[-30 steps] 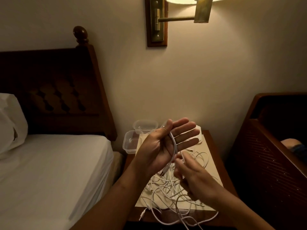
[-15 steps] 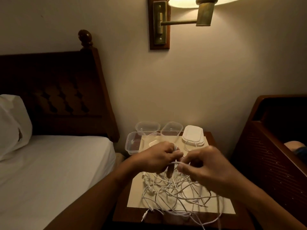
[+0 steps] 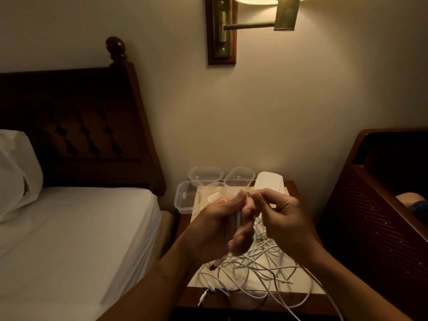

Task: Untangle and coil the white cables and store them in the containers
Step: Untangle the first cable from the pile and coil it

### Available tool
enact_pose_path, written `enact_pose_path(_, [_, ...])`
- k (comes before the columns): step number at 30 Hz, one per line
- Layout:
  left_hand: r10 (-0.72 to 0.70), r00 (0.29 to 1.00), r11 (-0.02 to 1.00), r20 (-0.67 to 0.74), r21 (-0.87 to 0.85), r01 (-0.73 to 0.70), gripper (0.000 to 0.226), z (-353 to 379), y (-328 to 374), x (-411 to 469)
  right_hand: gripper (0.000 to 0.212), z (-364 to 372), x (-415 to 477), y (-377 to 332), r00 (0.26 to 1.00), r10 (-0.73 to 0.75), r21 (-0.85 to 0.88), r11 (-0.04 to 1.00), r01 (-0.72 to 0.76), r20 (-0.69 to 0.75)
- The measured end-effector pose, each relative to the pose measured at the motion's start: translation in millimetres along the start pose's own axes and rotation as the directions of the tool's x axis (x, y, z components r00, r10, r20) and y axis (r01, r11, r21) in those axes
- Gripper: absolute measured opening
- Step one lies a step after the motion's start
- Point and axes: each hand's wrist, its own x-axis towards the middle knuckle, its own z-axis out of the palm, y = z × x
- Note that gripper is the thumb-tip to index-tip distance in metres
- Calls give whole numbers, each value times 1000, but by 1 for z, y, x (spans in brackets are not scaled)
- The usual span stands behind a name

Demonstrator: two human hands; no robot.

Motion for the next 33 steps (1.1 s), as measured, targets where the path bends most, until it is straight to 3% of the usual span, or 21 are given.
enact_pose_path(3, [110,984,994,-138,37,-106,40,1,2,4,19,7,-13,11,985,110,-62,993,-103,135])
enact_pose_path(5, [117,954,992,-275,67,-103,38,2,4,9,26,7,-18,14,965,184,-267,955,-131,185])
enact_pose_path(8, [100,891,993,-443,107,-58,36,3,9,18,26,7,-23,10,936,191,-467,884,-33,295])
enact_pose_path(11, [72,863,959,-500,272,77,39,-2,13,22,19,1,-24,-1,920,175,-581,811,68,352])
enact_pose_path(14, [70,847,831,-526,501,242,40,-6,16,23,15,-9,-24,-20,908,148,-695,695,186,392])
enact_pose_path(17, [7,852,565,-523,706,428,40,-3,20,21,12,-19,-19,-37,921,5,-658,701,274,389])
enact_pose_path(19, [-92,869,493,-486,736,464,46,0,21,19,7,-28,-11,-38,923,-98,-593,740,317,372])
enact_pose_path(23, [-217,897,585,-384,685,435,75,5,17,16,15,-44,8,-38,886,-293,-542,707,454,360])
enact_pose_path(27, [-287,927,761,-242,530,374,73,8,15,13,23,-49,20,-39,842,-435,-414,735,536,319])
enact_pose_path(30, [-303,948,878,-97,360,317,64,6,12,8,22,-50,25,-35,869,-402,-247,845,474,290])
enact_pose_path(33, [-228,974,948,-6,227,224,53,9,6,5,16,-45,22,-26,907,-317,-133,922,362,276])
